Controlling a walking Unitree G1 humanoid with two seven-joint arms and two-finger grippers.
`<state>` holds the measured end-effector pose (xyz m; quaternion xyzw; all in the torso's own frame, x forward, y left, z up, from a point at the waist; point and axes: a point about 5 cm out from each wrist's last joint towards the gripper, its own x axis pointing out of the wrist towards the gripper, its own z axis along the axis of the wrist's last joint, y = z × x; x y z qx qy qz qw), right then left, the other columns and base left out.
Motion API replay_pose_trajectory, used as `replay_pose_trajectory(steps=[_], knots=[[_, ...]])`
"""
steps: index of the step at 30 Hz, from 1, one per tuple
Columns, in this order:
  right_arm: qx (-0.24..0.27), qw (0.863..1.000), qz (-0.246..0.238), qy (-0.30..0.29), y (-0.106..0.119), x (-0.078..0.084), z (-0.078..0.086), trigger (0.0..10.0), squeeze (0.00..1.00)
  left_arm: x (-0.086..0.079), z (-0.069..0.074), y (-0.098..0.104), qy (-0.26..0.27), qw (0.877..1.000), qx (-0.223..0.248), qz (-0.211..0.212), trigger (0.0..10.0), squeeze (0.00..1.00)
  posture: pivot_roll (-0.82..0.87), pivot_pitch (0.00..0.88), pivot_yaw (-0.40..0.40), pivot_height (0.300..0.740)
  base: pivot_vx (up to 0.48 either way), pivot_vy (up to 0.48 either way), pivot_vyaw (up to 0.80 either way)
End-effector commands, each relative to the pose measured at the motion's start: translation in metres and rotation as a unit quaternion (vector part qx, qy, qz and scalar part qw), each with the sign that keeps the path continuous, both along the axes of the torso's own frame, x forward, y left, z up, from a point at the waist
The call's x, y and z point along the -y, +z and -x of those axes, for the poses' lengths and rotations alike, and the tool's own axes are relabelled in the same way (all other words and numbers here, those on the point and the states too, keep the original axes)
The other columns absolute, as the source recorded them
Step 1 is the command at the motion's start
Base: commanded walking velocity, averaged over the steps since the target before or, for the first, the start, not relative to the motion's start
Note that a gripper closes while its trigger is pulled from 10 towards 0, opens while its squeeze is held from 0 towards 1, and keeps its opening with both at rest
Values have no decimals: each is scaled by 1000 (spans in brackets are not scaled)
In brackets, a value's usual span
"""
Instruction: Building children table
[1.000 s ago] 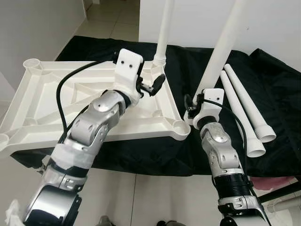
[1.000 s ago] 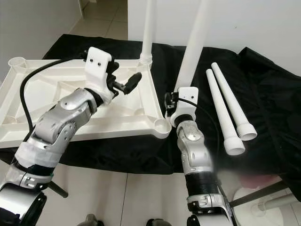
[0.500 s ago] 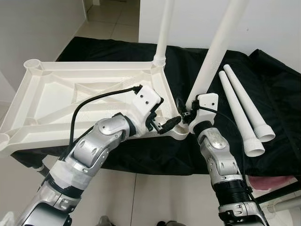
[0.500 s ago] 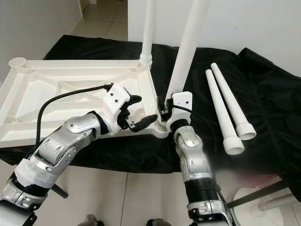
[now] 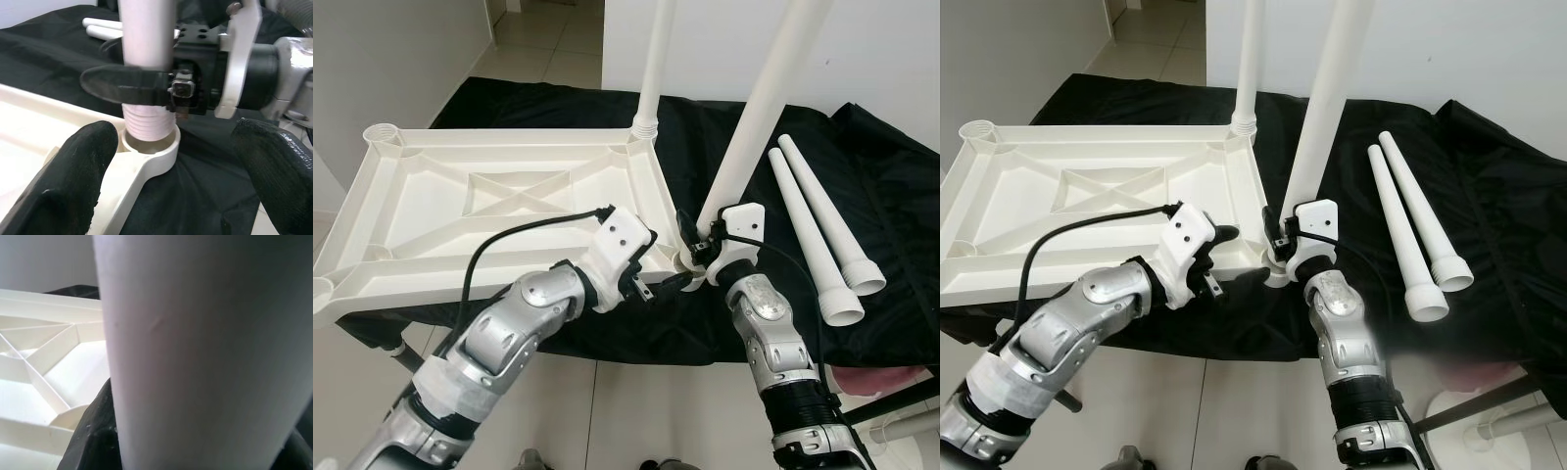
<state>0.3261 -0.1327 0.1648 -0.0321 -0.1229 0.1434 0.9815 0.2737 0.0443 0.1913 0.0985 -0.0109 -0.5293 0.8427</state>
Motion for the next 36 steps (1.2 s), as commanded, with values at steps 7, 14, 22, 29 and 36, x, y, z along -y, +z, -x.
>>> replay_pose_trajectory(steps=[7,14,22,29,36], knots=[[2,1000,22,22,-6,-4,-1,10000,0,1,7,2,-43,999,1,-6,10000,0,41,90,-52,740,0,0,0],[-14,997,57,49,-20,-10,2,10000,0,-1,6,4,-35,999,0,-5,10000,0,48,100,-54,740,0,0,0],[-15,995,74,63,-23,-9,3,10000,0,-1,6,4,-34,999,2,-6,10000,0,45,103,-54,740,0,0,0],[-25,994,80,76,-27,-3,3,10000,0,-1,6,5,-36,999,3,-7,10000,0,43,103,-51,740,0,0,0],[-46,996,20,68,-25,1,-3,10000,0,0,6,6,-38,999,4,-8,10000,0,43,103,-50,740,0,0,0]])
